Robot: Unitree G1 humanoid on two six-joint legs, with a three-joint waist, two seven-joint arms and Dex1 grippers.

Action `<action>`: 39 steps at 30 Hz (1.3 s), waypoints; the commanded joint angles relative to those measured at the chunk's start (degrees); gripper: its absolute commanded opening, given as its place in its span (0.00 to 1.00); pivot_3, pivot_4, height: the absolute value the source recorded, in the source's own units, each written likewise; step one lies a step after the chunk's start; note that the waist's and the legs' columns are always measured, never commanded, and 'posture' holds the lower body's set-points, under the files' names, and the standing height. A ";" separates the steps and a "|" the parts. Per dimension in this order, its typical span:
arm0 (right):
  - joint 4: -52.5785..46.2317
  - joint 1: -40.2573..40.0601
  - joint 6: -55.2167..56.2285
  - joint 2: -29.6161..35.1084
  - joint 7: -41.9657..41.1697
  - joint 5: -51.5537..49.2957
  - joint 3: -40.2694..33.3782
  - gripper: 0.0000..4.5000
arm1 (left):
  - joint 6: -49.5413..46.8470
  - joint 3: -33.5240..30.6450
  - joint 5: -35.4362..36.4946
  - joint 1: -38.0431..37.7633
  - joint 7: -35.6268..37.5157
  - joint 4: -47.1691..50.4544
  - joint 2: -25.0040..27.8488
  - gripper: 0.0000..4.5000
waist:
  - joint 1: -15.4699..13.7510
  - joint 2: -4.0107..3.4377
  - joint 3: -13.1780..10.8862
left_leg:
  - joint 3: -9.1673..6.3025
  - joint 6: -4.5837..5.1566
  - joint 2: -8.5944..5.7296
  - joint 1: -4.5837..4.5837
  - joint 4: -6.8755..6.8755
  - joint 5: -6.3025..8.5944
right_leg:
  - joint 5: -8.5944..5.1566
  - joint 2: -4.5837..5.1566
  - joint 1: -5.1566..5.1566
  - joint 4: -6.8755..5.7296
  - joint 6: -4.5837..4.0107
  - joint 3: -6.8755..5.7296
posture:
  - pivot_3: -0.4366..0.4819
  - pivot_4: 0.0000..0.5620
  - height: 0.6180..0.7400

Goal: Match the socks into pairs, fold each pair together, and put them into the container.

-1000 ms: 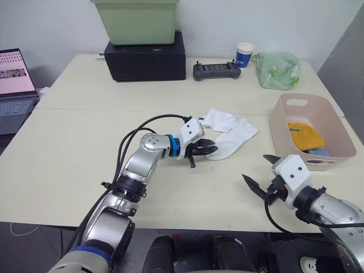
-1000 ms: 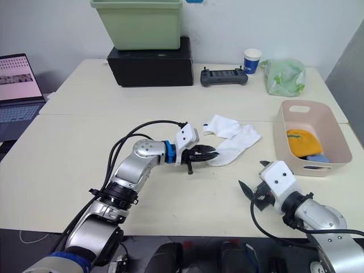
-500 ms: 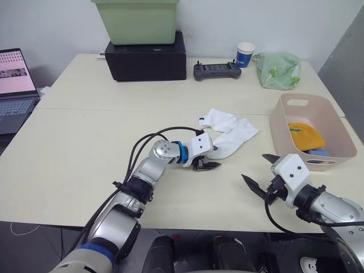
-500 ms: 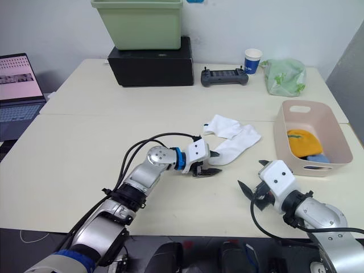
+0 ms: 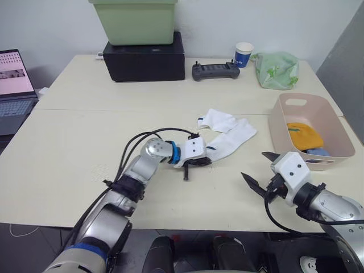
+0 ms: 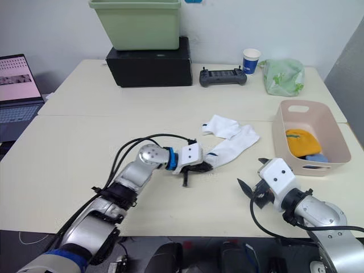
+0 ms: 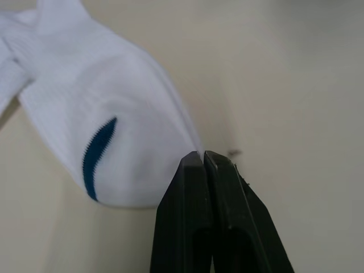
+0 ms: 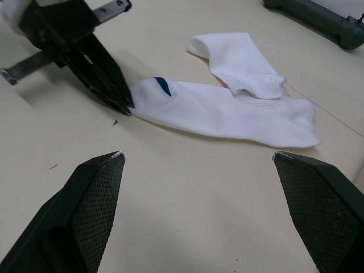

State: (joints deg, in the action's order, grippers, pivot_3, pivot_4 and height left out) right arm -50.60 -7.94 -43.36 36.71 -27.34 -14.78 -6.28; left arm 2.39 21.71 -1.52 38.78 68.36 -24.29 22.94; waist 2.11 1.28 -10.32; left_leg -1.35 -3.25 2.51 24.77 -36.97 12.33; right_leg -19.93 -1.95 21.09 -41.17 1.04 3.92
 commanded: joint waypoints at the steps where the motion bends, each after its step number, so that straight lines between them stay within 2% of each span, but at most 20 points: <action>1: -1.76 1.40 -0.61 0.83 -1.09 -1.66 -0.41 1.00 | 4.07 -2.38 3.77 -4.01 7.49 4.29 6.67 0.01 | 0.10 -0.01 0.01 | 0.00 0.00 0.05 -0.01 0.00 0.00 | 0.00 0.00 0.00 -0.01 0.00 -0.01 | 0.48 0.27 0.96; 4: -1.96 1.99 -1.24 1.21 -2.14 -2.99 -0.62 1.00 | 5.81 -4.41 8.34 -7.79 12.77 6.50 11.01 0.01 | 0.09 -0.04 0.02 | 0.00 0.00 0.10 -0.03 0.00 0.00 | 0.00 0.00 0.00 -0.02 -0.01 -0.01 | 0.48 0.27 0.96; 8: -1.38 2.36 -1.01 1.71 -2.67 -3.40 -0.86 1.00 | 7.96 -5.90 8.80 -9.44 12.88 6.07 13.38 0.01 | -0.31 -0.03 0.02 | 0.00 0.00 0.11 -0.02 -0.02 0.00 | 0.00 0.04 -0.01 -0.01 -0.01 -0.02 | 0.48 0.27 0.96; 11: -0.16 3.78 -0.83 1.88 -3.02 -3.12 -0.04 1.00 | 4.09 -9.87 13.11 -9.25 8.62 7.17 10.66 0.01 | -0.36 -0.03 0.02 | 0.00 0.01 0.11 0.01 -0.03 0.00 | 0.00 0.09 -0.01 0.01 0.00 -0.01 | 0.48 0.27 0.96; 13: 0.10 4.56 -1.07 2.02 -3.44 -3.40 0.58 1.00 | -2.35 -9.16 15.41 -8.52 8.55 10.42 8.37 0.01 | -0.42 -0.03 0.02 | -0.02 0.01 0.11 0.02 -0.04 0.00 | 0.00 0.11 -0.01 0.01 0.00 -0.05 | 0.48 0.27 0.96; 17: 0.24 4.57 -1.08 2.42 -3.91 -3.42 0.42 1.00 | -4.94 -7.56 13.55 -6.81 7.81 10.64 6.63 0.01 | -0.36 -0.03 0.02 | -0.01 0.01 0.05 0.03 -0.04 0.01 | 0.00 0.07 -0.01 0.02 0.00 -0.06 | 0.48 0.27 0.96; 21: -0.27 3.73 -1.55 3.07 -4.24 -3.60 0.00 1.00 | 0.14 -5.38 8.66 -3.02 3.82 6.68 2.71 0.27 | -0.41 -0.02 0.02 | -0.03 0.01 0.01 0.02 -0.04 0.00 | 0.00 0.02 -0.01 -0.02 -0.01 -0.07 | 0.48 0.27 0.96; 27: -2.64 1.74 -2.52 4.28 -5.62 -5.78 -0.34 1.00 | 9.48 -1.75 0.36 1.96 -2.81 -3.13 -2.80 0.72 | -0.22 -0.01 0.02 | 0.00 0.01 -0.17 0.03 -0.03 0.01 | 0.00 0.03 -0.01 0.01 -0.01 -0.03 | 0.48 0.27 0.96; 34: -3.95 2.14 -3.55 5.18 -5.43 -7.38 -0.68 1.00 | 13.64 -0.59 -4.73 5.68 -9.12 -13.11 -6.67 0.72 | -0.39 -0.01 0.02 | 0.00 0.01 -0.19 0.02 -0.04 0.01 | 0.00 0.01 -0.02 -0.02 0.00 -0.04 | 0.48 0.27 0.96; 37: -4.29 2.72 -4.14 5.17 -4.96 -7.75 -0.43 1.00 | 13.35 -0.72 -5.06 6.01 -9.39 -13.92 -7.22 0.59 | -0.41 0.00 0.02 | 0.01 0.01 -0.25 0.02 -0.05 0.01 | 0.00 0.06 -0.04 0.00 0.00 -0.03 | 0.48 0.27 0.96; 39: -4.40 3.03 -4.45 5.11 -4.71 -7.97 -0.37 1.00 | 13.77 -0.37 -5.29 6.08 -8.30 -14.08 -6.96 0.44 | -0.40 0.00 0.02 | 0.00 0.01 -0.24 0.02 -0.05 0.01 | 0.00 0.06 -0.03 -0.01 0.00 -0.05 | 0.48 0.27 0.96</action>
State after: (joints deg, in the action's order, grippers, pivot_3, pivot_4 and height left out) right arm -52.11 -5.51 -47.87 41.63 -32.39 -21.74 -5.65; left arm 15.59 20.99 -5.99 43.94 60.27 -38.17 15.84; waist 1.71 1.28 -10.30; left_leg -1.37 -3.24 2.27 24.79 -37.02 12.34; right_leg -19.93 -1.89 21.06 -41.18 1.04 3.87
